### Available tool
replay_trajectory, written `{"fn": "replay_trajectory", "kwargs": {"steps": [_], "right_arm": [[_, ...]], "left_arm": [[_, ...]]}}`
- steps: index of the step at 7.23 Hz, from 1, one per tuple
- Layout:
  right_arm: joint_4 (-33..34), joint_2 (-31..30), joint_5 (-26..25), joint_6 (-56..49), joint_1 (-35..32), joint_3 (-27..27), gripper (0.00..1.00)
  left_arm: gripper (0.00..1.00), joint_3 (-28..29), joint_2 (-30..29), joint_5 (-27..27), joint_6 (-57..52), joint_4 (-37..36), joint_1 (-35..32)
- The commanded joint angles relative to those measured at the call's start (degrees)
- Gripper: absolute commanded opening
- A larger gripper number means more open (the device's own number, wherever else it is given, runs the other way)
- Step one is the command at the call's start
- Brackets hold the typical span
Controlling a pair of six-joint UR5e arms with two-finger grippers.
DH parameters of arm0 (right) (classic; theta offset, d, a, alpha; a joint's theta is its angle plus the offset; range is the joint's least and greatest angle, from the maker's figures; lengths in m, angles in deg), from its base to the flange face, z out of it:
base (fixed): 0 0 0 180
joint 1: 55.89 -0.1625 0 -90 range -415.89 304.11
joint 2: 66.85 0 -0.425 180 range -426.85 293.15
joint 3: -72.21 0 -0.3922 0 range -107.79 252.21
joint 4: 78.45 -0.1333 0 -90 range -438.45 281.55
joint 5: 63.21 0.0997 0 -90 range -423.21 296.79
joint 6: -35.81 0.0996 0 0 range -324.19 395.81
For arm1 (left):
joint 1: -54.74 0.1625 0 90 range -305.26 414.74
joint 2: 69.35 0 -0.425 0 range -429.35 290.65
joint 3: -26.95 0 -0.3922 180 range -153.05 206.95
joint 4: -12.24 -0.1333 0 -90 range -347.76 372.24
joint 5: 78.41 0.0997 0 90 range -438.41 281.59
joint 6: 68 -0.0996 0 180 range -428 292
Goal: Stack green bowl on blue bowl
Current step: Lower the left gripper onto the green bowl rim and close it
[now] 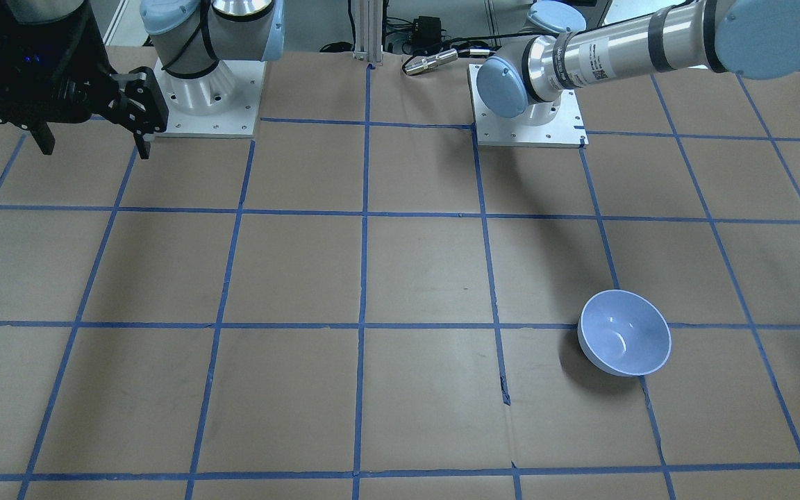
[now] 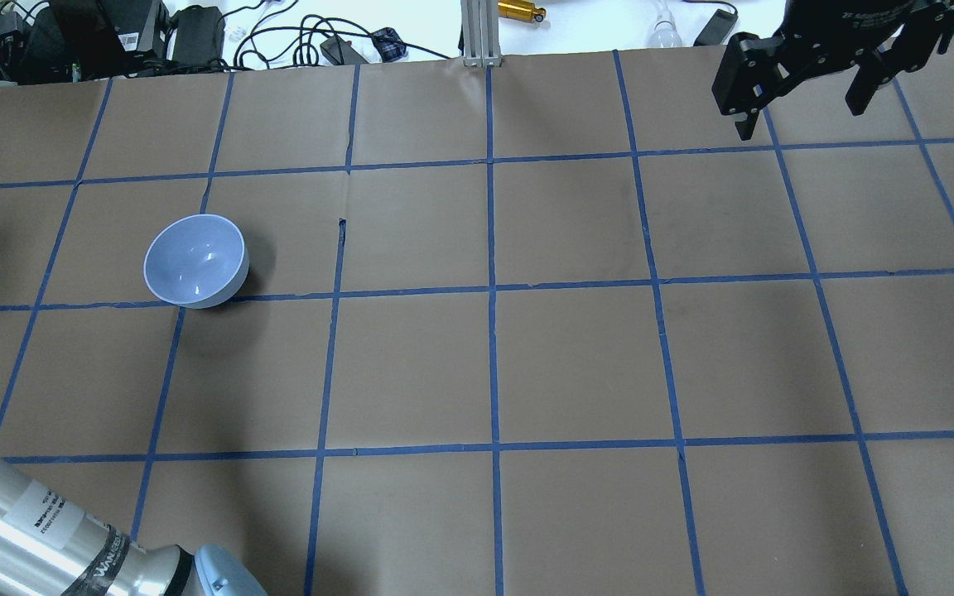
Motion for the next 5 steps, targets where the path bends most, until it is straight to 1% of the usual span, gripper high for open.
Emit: {"fn": "replay_trajectory", "kwargs": {"steps": [1, 4, 5], "right_arm": [[0.0, 0.0, 0.0, 0.0, 0.0, 0.0, 1.00], [0.0, 0.0, 0.0, 0.0, 0.0, 0.0, 1.00], [0.0, 0.0, 0.0, 0.0, 0.0, 0.0, 1.00]], "left_arm": [[0.00, 0.0, 0.2, 0.0, 0.0, 0.0, 0.0], [0.00, -1.0, 3.3, 0.3, -0.1, 1.7, -0.9], [0.00, -2.0, 5.6, 2.2, -0.1, 1.8, -2.0]]}}
